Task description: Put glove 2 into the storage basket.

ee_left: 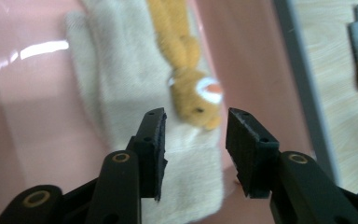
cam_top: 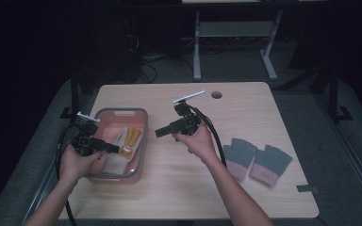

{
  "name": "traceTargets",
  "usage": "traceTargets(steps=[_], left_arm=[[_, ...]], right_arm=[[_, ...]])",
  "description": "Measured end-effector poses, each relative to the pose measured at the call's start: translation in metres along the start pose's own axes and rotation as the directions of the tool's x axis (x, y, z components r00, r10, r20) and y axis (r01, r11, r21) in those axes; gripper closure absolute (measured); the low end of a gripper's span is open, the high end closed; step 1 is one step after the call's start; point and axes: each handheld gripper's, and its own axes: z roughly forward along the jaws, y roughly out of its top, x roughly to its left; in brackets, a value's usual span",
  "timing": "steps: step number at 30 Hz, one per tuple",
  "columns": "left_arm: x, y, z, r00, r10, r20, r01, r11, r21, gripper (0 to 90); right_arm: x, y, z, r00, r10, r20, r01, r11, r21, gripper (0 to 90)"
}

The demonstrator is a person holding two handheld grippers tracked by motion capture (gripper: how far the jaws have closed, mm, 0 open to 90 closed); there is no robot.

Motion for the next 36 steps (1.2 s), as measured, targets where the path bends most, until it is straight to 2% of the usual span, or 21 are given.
traceTargets(steps=[5,10,11,16,18,21,25,31,36], left_arm=[[-0.01,0.002,-0.004,0.9988,0.007,0.049,-0.006,0.9996,-0.029,54.1],[-0.019,0.003,-0.003,0.9978,0.022,0.063,-0.019,0.9992,-0.036,51.9],[-0.023,0.004,-0.003,0.997,0.037,0.068,-0.035,0.9989,-0.031,51.1],[-0.032,0.007,-0.003,0.9951,0.056,0.082,-0.053,0.9979,-0.037,49.4],[-0.037,0.009,-0.004,0.9941,0.079,0.075,-0.076,0.9963,-0.041,48.6],[-0.041,0.01,-0.004,0.9929,0.089,0.079,-0.086,0.9954,-0.042,48.1],[-0.05,0.012,-0.005,0.9883,0.122,0.092,-0.116,0.9906,-0.073,47.0],[-0.06,0.014,-0.003,0.984,0.145,0.103,-0.138,0.9875,-0.077,44.8],[-0.077,0.016,0.002,0.9729,0.199,0.117,-0.187,0.9767,-0.105,43.1]], right_arm=[[-0.005,-0.005,-0.006,0.9999,0.006,0.01,-0.006,1.0,-0.001,58.1],[-0.009,-0.01,-0.012,0.9997,0.011,0.023,-0.011,1.0,0.0,57.0],[-0.011,-0.012,-0.016,0.9995,0.011,0.03,-0.011,1.0,-0.007,56.5],[-0.015,-0.016,-0.024,0.9992,0.016,0.036,-0.015,1.0,-0.019,55.6],[-0.019,-0.02,-0.029,0.9989,0.022,0.041,-0.021,1.0,-0.023,55.0],[-0.022,-0.023,-0.033,0.9987,0.024,0.046,-0.023,0.999,-0.027,54.5],[-0.027,-0.027,-0.042,0.998,0.03,0.055,-0.028,0.999,-0.031,53.7],[-0.03,-0.032,-0.048,0.9972,0.031,0.067,-0.029,0.999,-0.024,52.0],[-0.034,-0.039,-0.063,0.9951,0.029,0.095,-0.025,0.999,-0.043,50.6]])
